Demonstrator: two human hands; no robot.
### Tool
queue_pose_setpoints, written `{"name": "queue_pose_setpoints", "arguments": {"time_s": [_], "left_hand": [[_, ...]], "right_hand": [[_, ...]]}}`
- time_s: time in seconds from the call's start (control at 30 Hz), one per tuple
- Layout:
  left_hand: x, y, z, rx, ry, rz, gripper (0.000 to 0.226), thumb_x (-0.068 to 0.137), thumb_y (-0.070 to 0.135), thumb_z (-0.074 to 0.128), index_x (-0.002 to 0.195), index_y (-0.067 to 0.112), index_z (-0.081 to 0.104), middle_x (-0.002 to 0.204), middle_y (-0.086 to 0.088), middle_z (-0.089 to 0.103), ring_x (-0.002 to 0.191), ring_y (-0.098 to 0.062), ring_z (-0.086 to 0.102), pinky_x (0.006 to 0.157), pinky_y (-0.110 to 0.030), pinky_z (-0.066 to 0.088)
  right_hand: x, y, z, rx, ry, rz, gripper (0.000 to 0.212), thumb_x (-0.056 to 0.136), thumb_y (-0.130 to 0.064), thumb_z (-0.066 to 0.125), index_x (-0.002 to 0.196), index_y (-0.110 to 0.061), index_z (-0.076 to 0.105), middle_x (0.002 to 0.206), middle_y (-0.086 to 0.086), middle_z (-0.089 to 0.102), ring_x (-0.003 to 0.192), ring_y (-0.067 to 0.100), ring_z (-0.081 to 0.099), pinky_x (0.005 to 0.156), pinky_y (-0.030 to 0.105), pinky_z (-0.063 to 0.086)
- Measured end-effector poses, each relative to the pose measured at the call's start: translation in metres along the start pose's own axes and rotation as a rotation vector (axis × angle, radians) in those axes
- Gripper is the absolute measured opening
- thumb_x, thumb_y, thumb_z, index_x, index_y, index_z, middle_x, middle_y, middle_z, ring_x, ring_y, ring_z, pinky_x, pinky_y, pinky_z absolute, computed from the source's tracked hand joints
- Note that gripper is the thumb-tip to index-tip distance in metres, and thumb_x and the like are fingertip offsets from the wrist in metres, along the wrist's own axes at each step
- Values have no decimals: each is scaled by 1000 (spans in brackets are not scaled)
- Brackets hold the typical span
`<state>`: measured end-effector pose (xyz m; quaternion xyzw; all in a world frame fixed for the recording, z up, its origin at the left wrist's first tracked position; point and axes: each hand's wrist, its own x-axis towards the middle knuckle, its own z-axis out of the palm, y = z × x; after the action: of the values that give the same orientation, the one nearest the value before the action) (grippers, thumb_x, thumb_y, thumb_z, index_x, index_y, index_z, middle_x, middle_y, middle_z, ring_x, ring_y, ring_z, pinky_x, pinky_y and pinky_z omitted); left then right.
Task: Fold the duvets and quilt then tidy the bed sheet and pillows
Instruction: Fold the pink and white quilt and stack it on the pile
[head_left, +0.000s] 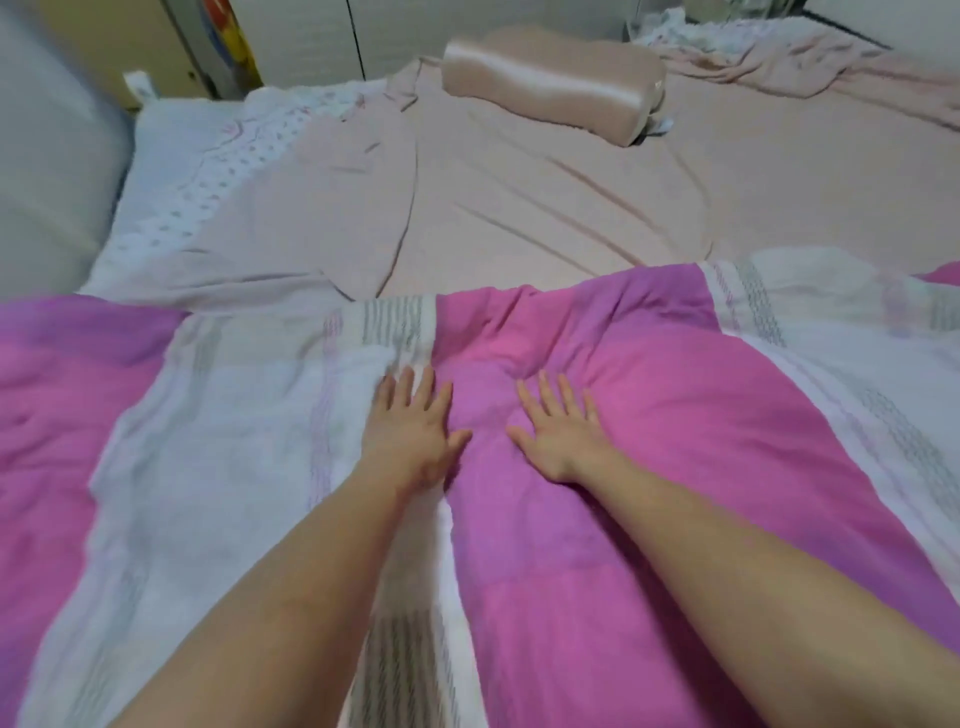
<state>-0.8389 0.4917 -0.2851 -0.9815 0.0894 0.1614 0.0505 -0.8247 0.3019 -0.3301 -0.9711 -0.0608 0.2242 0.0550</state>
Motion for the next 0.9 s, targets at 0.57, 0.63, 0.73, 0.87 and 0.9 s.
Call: {"name": "queue_pose_setpoints", "arguments": {"time_s": [0.57,0.63,0.73,0.87,0.9], "left_hand": [[-468,-188,61,-837,-92,-1243,103,79,50,69,152,8,8,152,-21,24,140,-38,25,112,-55,25],[-481,-187,75,-836,-102,-1197,111,75,53,72,153,10,4,153,-18,24,143,-33,23,114,-54,20],[-497,-201,96,-725,-24,-1082,86,81,39,69,147,7,23,143,-15,42,135,-30,38,112,-48,23],[-510,-188,98,-559,82,-446,42,89,10,53,131,10,48,120,-13,55,111,-32,54,89,-40,39],[-516,-183,96,-532,111,-296,39,87,6,53,125,11,52,113,-12,55,102,-33,56,79,-41,41]], "right_hand": [[-306,-333,37,326,-63,-690,48,95,-36,47,136,-10,45,132,8,49,121,26,47,103,33,35],[-325,-354,51,430,-139,-627,48,96,-33,50,137,-10,43,133,9,48,121,24,48,103,33,36],[-344,-387,67,565,-223,-529,54,94,-34,55,138,-9,39,137,10,48,124,22,50,104,35,38],[-337,-421,68,767,-250,-338,87,80,-47,70,145,-7,27,144,13,41,130,25,43,109,38,34],[-334,-431,69,810,-264,-279,100,76,-50,73,148,-7,19,148,16,34,133,27,39,112,40,32]]}}
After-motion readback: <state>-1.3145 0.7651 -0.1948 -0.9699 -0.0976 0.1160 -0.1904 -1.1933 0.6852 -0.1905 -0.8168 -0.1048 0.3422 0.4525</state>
